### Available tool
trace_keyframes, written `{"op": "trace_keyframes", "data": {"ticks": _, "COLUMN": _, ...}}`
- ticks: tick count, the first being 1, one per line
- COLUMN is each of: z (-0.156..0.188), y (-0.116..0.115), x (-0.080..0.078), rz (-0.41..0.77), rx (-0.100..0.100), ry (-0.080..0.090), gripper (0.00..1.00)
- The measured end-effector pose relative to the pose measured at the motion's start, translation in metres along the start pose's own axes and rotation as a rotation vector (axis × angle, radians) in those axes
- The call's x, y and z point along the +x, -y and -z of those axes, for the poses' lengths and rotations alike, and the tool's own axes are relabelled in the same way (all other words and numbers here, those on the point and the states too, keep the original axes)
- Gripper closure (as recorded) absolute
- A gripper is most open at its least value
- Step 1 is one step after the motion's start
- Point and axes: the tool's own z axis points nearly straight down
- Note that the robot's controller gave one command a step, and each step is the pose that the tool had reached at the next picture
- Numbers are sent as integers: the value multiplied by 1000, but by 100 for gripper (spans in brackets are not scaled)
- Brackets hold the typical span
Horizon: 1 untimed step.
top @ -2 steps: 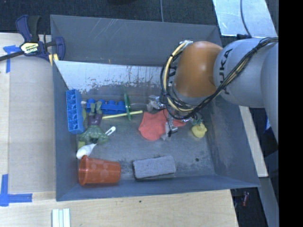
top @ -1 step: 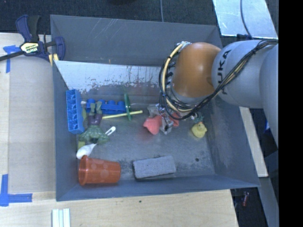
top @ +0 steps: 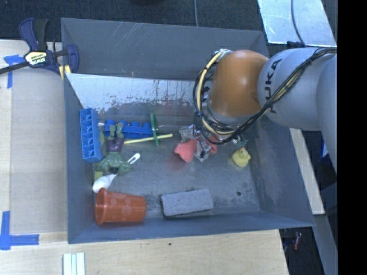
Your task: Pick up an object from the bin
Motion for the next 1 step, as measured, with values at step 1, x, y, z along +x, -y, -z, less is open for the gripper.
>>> {"op": "trace_keyframes", "data": {"ticks": 1, "z": 19, "y": -1, "x": 3, "rz": 8, "rx": -5, "ry": -9, "gripper": 100}}
